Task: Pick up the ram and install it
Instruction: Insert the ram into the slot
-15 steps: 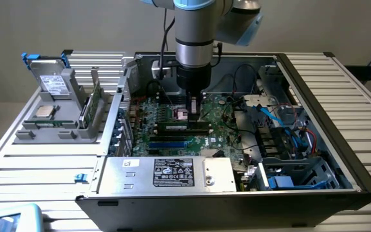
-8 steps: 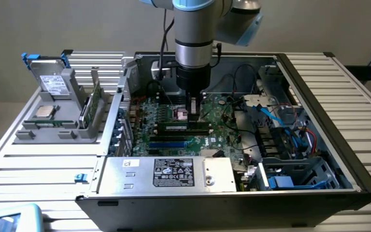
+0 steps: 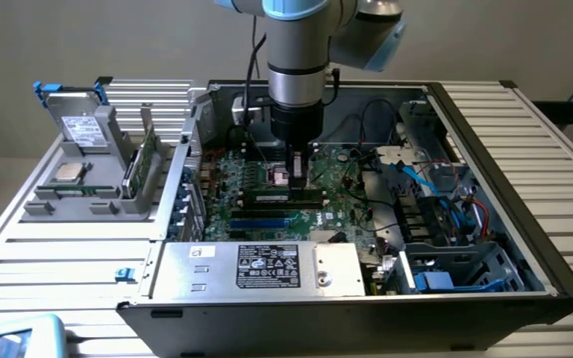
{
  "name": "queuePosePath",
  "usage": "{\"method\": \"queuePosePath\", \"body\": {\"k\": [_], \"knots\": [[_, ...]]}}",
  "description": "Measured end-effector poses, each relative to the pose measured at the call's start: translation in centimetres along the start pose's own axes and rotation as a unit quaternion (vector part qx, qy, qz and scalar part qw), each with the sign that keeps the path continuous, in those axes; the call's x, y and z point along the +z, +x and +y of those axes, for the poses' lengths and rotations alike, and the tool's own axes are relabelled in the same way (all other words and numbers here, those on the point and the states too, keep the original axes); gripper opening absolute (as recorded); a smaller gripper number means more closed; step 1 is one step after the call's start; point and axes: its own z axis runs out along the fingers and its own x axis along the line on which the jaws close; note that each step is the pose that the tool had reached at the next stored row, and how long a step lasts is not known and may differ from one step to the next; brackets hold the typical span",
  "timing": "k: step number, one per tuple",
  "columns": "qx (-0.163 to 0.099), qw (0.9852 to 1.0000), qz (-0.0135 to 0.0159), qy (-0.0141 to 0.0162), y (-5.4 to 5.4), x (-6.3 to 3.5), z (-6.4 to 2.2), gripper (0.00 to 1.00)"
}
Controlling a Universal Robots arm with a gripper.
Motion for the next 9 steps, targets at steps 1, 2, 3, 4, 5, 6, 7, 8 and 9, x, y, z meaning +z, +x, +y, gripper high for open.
{"method": "queuePosePath", "body": {"k": [1, 2, 3, 4, 5, 6, 7, 8, 9], "knots": [[0.000, 1.0000, -0.0003, 0.0006, 0.00, 0.03, 0.01, 0.14], [0.000, 1.0000, -0.0005, 0.0010, 0.00, 0.06, 0.02, 0.14], [0.000, 1.0000, -0.0006, 0.0014, 0.00, 0.09, 0.02, 0.14], [0.000, 1.0000, -0.0007, 0.0017, 0.00, 0.11, 0.02, 0.14], [0.000, 1.0000, -0.0008, 0.0019, -0.01, 0.12, 0.03, 0.14], [0.000, 1.0000, -0.0010, 0.0021, -0.01, 0.13, 0.03, 0.14], [0.000, 1.0000, -0.0012, 0.0024, -0.01, 0.13, 0.03, 0.14], [0.000, 1.0000, -0.0013, 0.0026, -0.02, 0.14, 0.03, 0.14], [0.000, 1.0000, -0.0014, 0.0028, -0.02, 0.14, 0.03, 0.14]]}}
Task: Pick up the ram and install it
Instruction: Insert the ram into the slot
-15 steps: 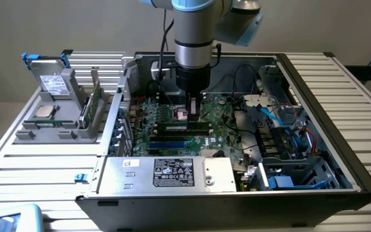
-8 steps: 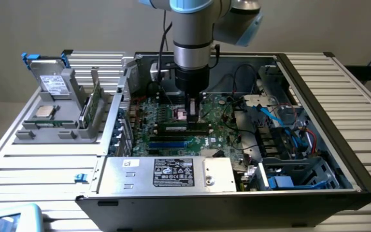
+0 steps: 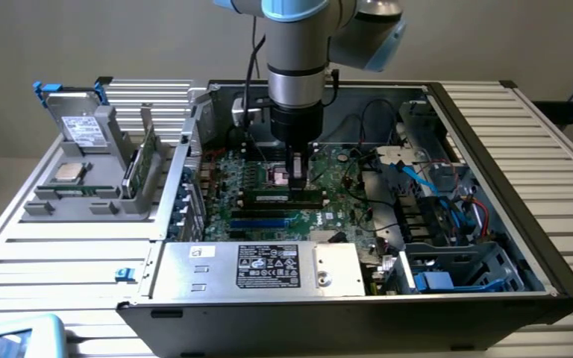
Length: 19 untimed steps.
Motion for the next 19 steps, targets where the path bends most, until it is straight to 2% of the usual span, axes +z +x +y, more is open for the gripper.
{"method": "queuePosePath", "body": {"k": [3, 4, 9, 16, 19], "knots": [[0.000, 1.0000, -0.0002, 0.0004, 0.0, 0.01, -0.01, 0.16], [0.000, 1.0000, -0.0001, 0.0004, 0.0, 0.00, 0.00, 0.22], [0.000, 1.0000, -0.0002, 0.0004, 0.0, -0.12, -0.01, 0.22], [0.000, 1.0000, -0.0013, 0.0004, 0.2, -1.42, -0.14, 0.22], [0.000, 1.0000, -0.0013, -0.0003, 0.2, -1.78, -0.66, 0.22]]}}
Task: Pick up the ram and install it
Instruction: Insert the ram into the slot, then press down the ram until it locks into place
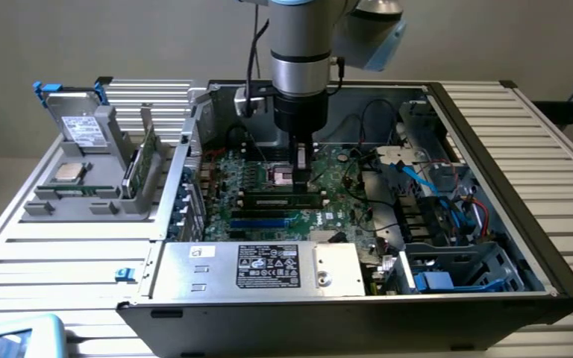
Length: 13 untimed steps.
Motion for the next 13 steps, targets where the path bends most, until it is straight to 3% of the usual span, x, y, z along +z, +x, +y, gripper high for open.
{"method": "queuePosePath", "body": {"k": [3, 6, 13], "knots": [[0.000, 1.0000, 0.0001, -0.0016, 0.03, -0.42, -0.51, 0.22], [-0.001, 1.0000, 0.0002, -0.0074, 0.06, -0.68, -0.79, 0.22], [-0.001, 1.0000, 0.0002, -0.0076, 0.06, -0.69, -0.79, 0.22]]}}
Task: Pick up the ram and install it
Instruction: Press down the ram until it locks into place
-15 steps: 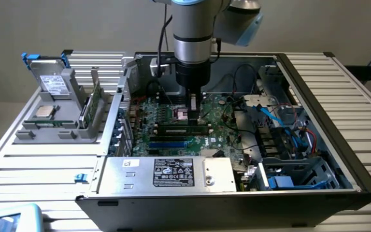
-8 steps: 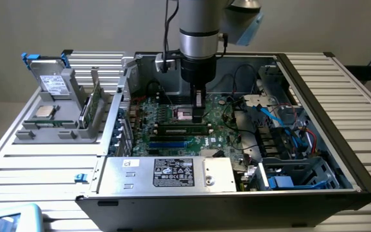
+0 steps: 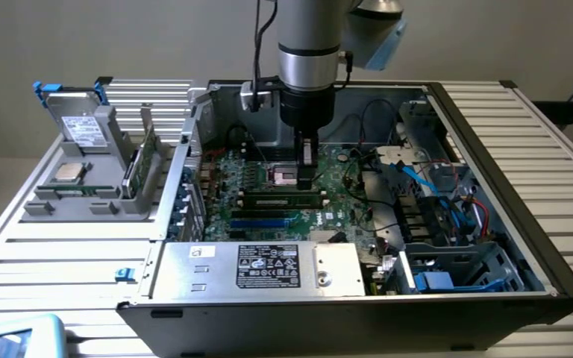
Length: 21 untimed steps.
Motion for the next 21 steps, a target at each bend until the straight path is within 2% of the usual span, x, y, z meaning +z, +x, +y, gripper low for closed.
{"method": "queuePosePath", "body": {"k": [6, 9, 15, 18, 21], "knots": [[0.000, 1.0000, 0.0000, 0.0000, 0.0, 0.00, 0.00, 0.22], [0.000, 1.0000, 0.0000, 0.0000, 0.0, 0.00, 0.00, 0.11], [0.000, 1.0000, -0.0005, -0.0001, 0.0, 0.37, 0.09, 0.11], [0.000, 1.0000, -0.0035, 0.0004, 0.1, 0.81, 0.11, 0.11], [0.001, 0.9999, -0.0110, 0.0005, 0.4, 1.06, 0.07, 0.11]]}}
